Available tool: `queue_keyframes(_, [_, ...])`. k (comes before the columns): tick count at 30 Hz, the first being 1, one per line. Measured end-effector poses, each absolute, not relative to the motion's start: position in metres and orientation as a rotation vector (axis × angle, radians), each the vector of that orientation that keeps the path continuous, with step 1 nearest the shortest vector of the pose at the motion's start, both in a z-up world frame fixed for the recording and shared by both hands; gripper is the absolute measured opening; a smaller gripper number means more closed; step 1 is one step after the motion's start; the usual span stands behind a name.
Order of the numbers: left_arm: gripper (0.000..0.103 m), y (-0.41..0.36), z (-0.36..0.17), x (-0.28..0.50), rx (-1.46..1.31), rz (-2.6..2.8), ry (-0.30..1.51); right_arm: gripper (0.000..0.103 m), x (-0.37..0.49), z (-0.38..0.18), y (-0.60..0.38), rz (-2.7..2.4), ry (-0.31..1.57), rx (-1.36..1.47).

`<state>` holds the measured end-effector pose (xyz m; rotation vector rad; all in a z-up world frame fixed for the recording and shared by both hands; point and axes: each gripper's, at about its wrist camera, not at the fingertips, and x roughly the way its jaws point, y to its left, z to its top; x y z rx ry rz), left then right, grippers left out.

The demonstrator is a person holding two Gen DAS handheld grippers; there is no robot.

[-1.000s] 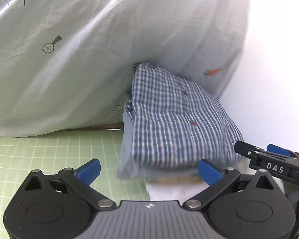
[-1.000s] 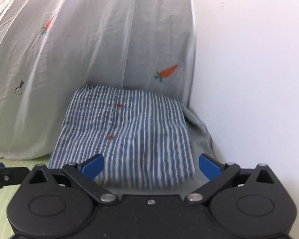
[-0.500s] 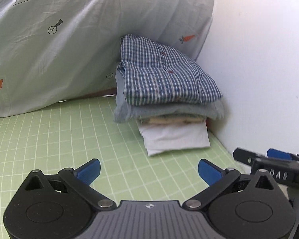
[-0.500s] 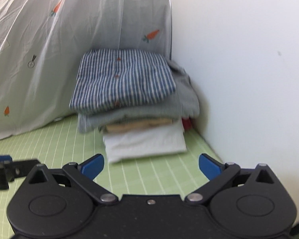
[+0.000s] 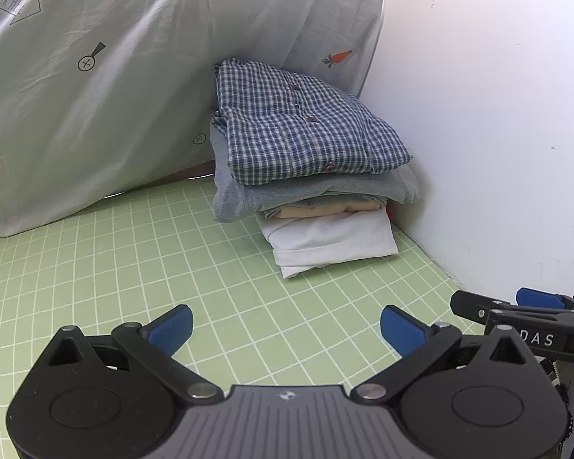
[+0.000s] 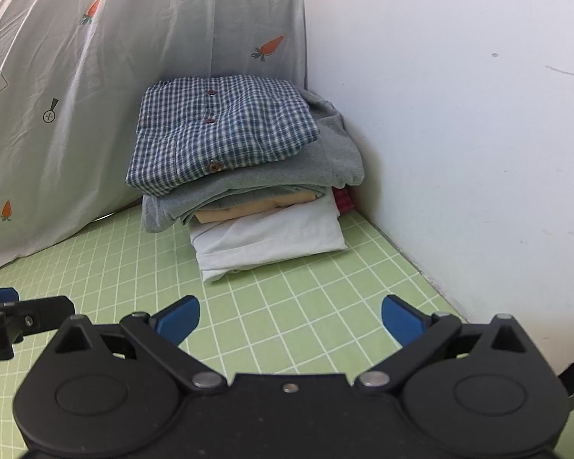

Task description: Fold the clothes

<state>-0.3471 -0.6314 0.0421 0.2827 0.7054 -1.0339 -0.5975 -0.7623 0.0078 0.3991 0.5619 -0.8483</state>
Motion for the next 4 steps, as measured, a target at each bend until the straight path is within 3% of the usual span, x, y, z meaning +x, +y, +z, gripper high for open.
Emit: queue_keyframes(4, [0.103,-0.6316,0.0420,-0.3476,0.286,-1.035,0.705,0.102,-0.5983,0.0080,-0.7624,-0.855,0.564,0.401])
